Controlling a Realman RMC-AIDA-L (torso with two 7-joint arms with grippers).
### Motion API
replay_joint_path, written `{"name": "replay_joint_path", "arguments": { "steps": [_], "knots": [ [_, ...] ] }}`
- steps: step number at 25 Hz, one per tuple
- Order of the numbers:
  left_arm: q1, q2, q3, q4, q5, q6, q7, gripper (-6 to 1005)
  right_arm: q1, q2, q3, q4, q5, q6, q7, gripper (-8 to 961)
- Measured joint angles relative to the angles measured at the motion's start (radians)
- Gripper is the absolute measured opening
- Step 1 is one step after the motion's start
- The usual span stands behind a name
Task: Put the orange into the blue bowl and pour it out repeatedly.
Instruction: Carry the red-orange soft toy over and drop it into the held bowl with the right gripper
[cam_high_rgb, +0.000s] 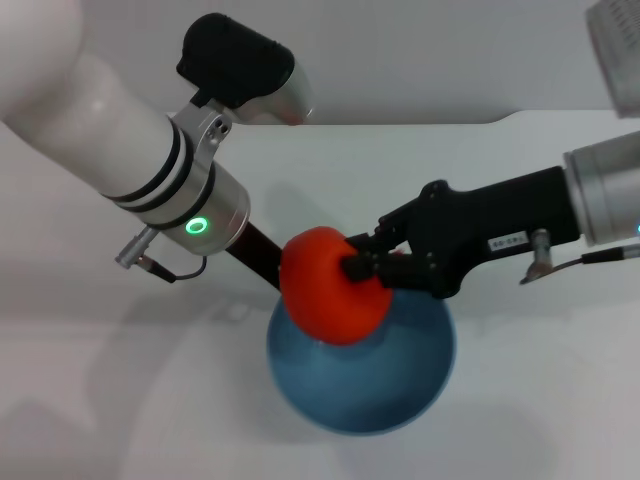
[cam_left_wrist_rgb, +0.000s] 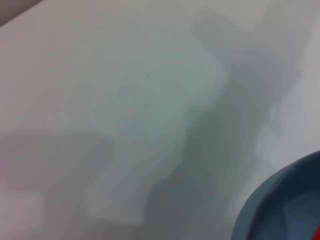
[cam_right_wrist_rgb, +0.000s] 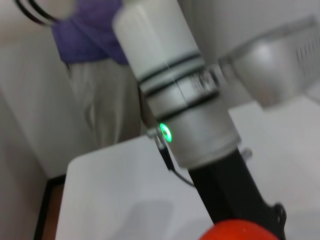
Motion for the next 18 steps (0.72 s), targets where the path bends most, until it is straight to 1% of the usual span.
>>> {"name": "replay_joint_path", "arguments": {
  "steps": [2,5,13,18],
  "knots": [
    [-0.002,0.001,-0.003,0.005,-0.014,-0.006,0.0,-1,0.011,0.0,-0.013,0.032,-0.016,0.014,0.003,74],
    [-0.002,0.003,-0.006,0.006,-0.021,-0.015,-0.001,-1,0.013,0.001,-0.024,0.044,-0.032,0.023,0.003,182],
    [0.014,0.008,-0.017,0.006,-0.026,-0.041,-0.001,-1,-0.032,-0.003,-0.011,-0.025,-0.035,0.015,0.01,487],
    [0.017,0.01,-0.023,0.006,-0.021,-0.041,-0.002,-1,-0.052,-0.004,-0.009,-0.049,-0.036,0.007,0.013,491]
  ]
}}
